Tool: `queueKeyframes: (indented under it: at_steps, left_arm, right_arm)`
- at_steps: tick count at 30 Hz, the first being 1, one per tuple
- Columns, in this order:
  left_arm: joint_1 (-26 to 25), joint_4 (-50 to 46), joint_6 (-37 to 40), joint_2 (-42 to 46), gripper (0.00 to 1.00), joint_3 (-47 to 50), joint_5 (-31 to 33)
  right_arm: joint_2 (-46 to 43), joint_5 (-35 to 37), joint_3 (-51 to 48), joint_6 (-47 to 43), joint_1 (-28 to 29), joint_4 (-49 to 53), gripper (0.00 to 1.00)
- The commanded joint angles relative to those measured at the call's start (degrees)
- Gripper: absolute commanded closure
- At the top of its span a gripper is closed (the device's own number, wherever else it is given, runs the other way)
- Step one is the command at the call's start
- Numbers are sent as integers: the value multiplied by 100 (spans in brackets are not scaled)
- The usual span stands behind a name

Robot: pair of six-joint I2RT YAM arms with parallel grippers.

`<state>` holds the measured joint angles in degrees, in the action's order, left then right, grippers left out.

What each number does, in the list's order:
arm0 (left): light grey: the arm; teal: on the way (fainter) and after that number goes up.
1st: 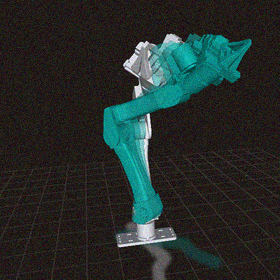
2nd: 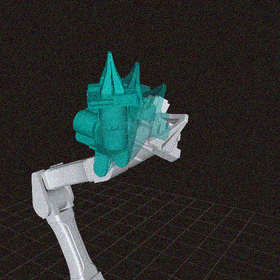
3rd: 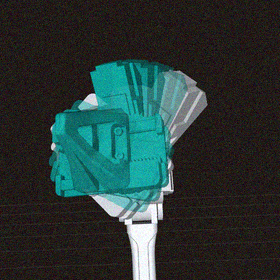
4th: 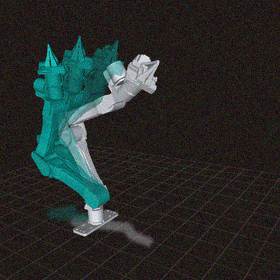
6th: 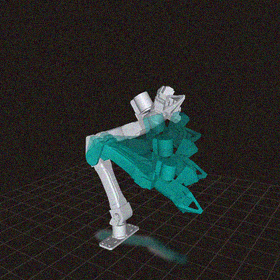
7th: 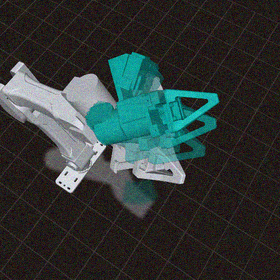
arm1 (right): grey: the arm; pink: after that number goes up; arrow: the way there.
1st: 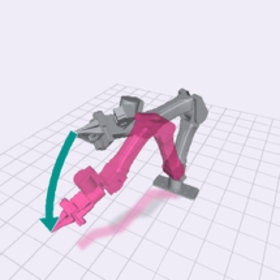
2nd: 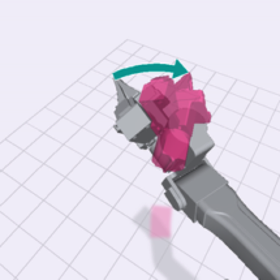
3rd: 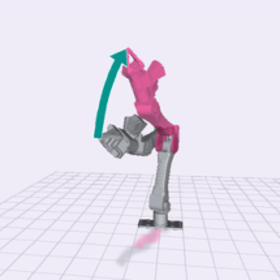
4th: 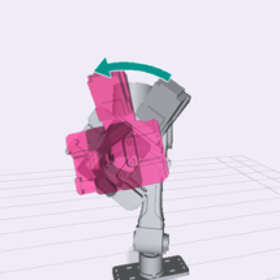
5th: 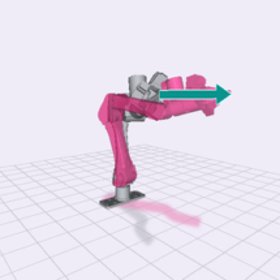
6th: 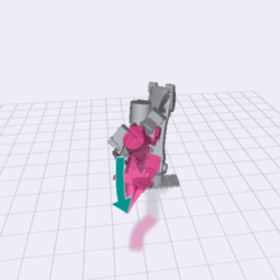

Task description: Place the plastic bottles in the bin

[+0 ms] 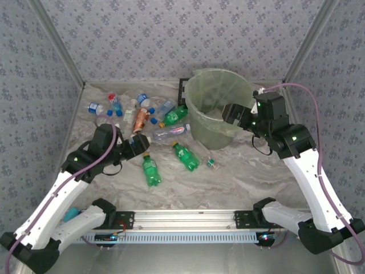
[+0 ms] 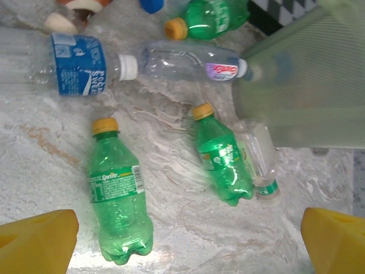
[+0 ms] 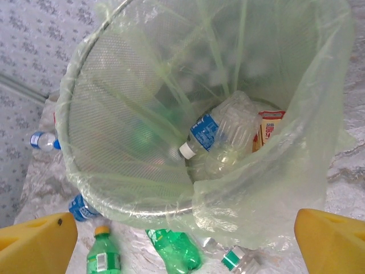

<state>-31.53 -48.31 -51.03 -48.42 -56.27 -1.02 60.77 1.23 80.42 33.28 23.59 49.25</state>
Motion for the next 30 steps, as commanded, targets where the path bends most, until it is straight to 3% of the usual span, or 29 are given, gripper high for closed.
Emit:
queueKeyframes:
  at_steps: [1,13,30]
  left_arm:
    - [-174,-198,-448,-117,0,177,464]
    - [-709,103,-1001,-1082,0,798,937]
    - [-1074,1233,-959,-2862,3,1243,464]
  right_arm:
    - [-96,-420,-153,-457,46,-348,0]
    - [-113,-969,-270,-902,225,-662,0]
    - [336,-1014,38,-1143,225,-895,0]
